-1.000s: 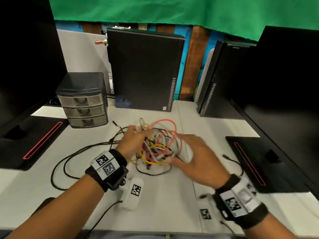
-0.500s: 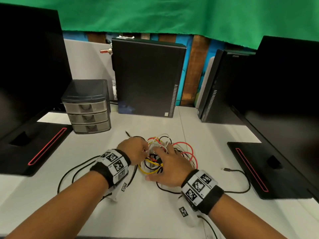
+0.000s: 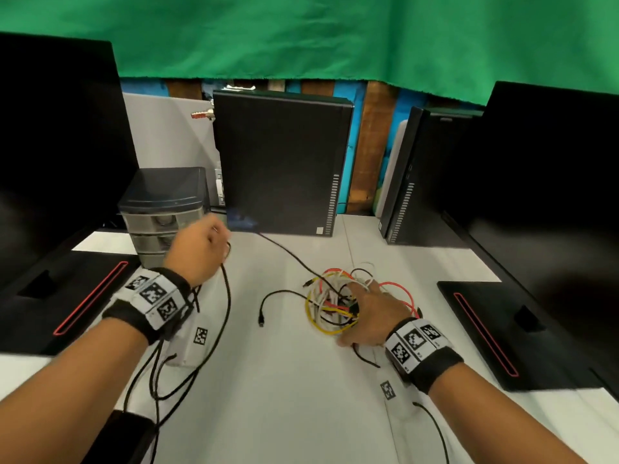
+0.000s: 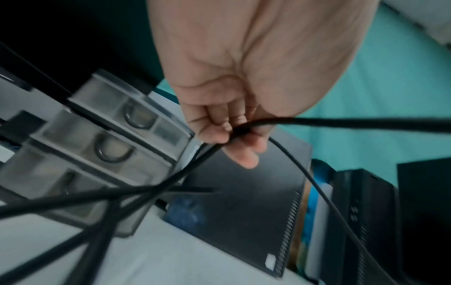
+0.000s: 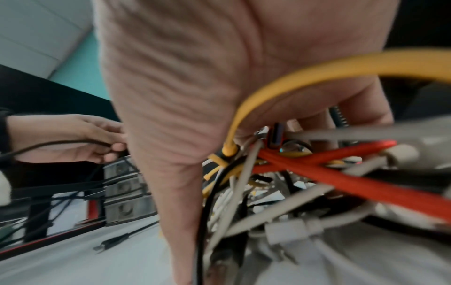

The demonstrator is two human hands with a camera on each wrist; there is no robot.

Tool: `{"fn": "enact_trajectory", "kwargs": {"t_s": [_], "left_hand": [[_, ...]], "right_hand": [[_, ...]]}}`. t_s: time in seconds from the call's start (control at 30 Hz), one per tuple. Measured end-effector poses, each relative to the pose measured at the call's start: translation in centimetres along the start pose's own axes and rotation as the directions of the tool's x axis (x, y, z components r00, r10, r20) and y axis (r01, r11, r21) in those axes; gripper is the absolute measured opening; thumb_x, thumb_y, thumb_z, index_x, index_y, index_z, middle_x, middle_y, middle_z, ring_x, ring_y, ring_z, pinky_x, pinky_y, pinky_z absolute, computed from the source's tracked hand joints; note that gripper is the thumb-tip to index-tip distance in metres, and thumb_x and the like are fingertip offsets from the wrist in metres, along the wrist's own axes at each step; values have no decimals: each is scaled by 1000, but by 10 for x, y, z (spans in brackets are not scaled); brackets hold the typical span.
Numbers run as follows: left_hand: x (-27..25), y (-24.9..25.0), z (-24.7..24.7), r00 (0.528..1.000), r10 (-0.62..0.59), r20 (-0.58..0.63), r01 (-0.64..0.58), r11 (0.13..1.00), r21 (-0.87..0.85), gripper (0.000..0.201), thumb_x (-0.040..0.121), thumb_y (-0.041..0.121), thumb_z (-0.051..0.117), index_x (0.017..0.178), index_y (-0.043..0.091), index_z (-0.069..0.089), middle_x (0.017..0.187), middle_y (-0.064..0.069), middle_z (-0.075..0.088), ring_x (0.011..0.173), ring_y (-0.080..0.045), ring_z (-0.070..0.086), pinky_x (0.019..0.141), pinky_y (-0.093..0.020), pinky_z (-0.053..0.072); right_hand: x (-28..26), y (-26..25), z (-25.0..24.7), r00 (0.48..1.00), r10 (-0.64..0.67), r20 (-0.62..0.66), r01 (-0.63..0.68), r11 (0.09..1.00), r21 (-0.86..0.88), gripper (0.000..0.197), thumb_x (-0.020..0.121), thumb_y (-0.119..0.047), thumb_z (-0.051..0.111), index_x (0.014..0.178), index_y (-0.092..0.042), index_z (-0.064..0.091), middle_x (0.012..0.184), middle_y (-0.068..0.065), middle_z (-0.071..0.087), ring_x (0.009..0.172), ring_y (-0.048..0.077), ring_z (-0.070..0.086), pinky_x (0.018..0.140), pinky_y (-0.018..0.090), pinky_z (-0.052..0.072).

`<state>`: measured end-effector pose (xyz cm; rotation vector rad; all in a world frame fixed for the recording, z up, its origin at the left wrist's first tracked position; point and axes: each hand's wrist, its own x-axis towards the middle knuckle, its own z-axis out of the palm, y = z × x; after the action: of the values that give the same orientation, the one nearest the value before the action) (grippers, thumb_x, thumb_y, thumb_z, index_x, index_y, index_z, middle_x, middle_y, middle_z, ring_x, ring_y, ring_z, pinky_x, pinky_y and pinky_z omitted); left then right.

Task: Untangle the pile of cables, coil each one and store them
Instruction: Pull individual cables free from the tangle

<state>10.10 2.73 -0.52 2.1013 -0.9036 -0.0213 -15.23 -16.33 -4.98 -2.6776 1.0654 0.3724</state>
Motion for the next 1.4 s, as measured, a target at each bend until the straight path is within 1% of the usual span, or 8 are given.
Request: {"fn": "enact_trajectory", "kwargs": {"t_s": [0.3, 0.53, 0.67, 0.77, 0.83, 1.07, 1.23, 1.4], "left_hand": [[36, 27, -68, 719, -240, -652, -49, 919, -392, 22, 101, 22, 43, 81, 31, 44, 65, 5, 58, 44, -1, 61, 58, -38, 55], [19, 103, -46, 975, 149, -164, -206, 881, -427, 17, 105, 17, 47, 89, 23, 49, 70, -3, 63, 62, -13, 71, 57, -27, 54], [0, 169, -23, 925, 380, 24, -327, 824, -463, 14, 104, 13, 48, 91, 17, 49, 70, -6, 67, 72, -25, 74, 59, -31, 55], [-20, 207, -14, 816, 575, 63, -486, 740, -465, 9, 102, 13, 52, 96, 7, 53, 75, -5, 71, 76, -19, 73, 67, -32, 60], [-30, 216, -12, 764, 645, 4, -588, 700, -405, 9, 99, 15, 56, 98, 6, 57, 82, 2, 70, 76, -6, 68, 69, -27, 55], [-51, 159, 23, 778, 466, -421, -612, 713, -341, 3, 93, 17, 64, 95, 17, 66, 94, 7, 66, 82, -8, 65, 64, -23, 53], [-79, 130, 108, 761, 484, 432, -497, 863, -90, 17, 86, 43, 68, 81, 27, 71, 75, 14, 68, 66, -2, 59, 65, -25, 50], [-79, 147, 190, 670, 411, 618, -560, 827, 58, 65, 78, 70, 62, 131, 31, 59, 134, 0, 60, 124, -24, 53, 97, -36, 47]], "right_hand": [[-2, 48, -11, 985, 163, -62, -149, 972, 182, 119, 54, -63, 85, 154, -38, 25, 154, 5, 31, 132, 29, 49, 104, 40, 49], [-31, 3, -49, 979, 86, -186, -72, 994, 80, 102, 65, -76, 73, 149, -34, 32, 149, 1, 40, 131, 26, 48, 101, 42, 50], [-62, -57, -97, 898, -173, -406, 379, 774, 508, 135, 55, -61, 90, 155, -42, 1, 143, -29, 39, 130, 0, 43, 100, 21, 49], [-53, -83, -120, 890, -219, -400, 448, 585, 676, 74, 88, -21, 76, 148, -14, 33, 100, -21, 63, 65, 4, 67, 49, 18, 50], [-46, -86, -131, 891, -220, -397, 446, 587, 676, 18, 100, -8, 50, 117, -5, 56, 61, -10, 67, 41, 8, 58, 43, 27, 41], [-12, -31, -207, 881, 30, -472, 298, 738, 605, 57, 107, -49, 27, 90, -6, 60, 66, 12, 63, 47, 23, 63, 40, 24, 45], [-19, 0, -250, 904, 46, -424, -115, 983, -139, 56, 108, -43, 31, 89, 1, 61, 62, 9, 55, 52, 25, 50, 59, 31, 45], [-2, 9, -244, 985, 127, -113, -57, 873, 484, 48, 109, -39, 35, 84, -7, 61, 69, 15, 73, 47, 15, 66, 39, 20, 48]]}}
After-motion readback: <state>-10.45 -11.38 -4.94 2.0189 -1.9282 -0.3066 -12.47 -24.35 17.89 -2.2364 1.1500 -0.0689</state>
